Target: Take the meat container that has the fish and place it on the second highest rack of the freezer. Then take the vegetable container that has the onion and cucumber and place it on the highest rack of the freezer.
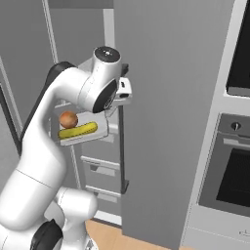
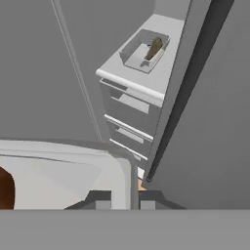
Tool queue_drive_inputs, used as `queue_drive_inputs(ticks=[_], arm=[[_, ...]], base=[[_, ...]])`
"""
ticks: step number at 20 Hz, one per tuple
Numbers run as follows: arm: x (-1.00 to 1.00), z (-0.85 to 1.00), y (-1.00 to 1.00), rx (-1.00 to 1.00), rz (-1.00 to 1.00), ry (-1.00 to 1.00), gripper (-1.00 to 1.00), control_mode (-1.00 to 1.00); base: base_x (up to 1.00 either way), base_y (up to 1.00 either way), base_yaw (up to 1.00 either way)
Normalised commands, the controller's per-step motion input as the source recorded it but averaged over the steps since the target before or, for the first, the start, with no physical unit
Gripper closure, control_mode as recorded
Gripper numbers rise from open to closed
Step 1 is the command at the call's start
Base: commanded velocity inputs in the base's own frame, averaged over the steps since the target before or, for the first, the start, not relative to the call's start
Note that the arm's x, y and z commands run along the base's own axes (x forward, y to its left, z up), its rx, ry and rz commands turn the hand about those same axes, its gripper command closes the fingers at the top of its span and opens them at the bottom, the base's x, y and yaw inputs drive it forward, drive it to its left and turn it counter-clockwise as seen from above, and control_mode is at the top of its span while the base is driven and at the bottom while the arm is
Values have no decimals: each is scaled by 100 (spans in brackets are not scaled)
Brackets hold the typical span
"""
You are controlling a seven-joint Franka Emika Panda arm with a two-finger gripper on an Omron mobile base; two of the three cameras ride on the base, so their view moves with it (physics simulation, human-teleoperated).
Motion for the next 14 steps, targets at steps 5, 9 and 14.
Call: queue_drive_inputs(ticks=[5,9,14], arm=[[0,0,0,0,0,0,100,100],[44,0,42,0,-14,-2,100,-100],[62,12,38,2,-24,0,100,-100]], base=[[22,27,-16],[0,0,0],[0,0,0]])
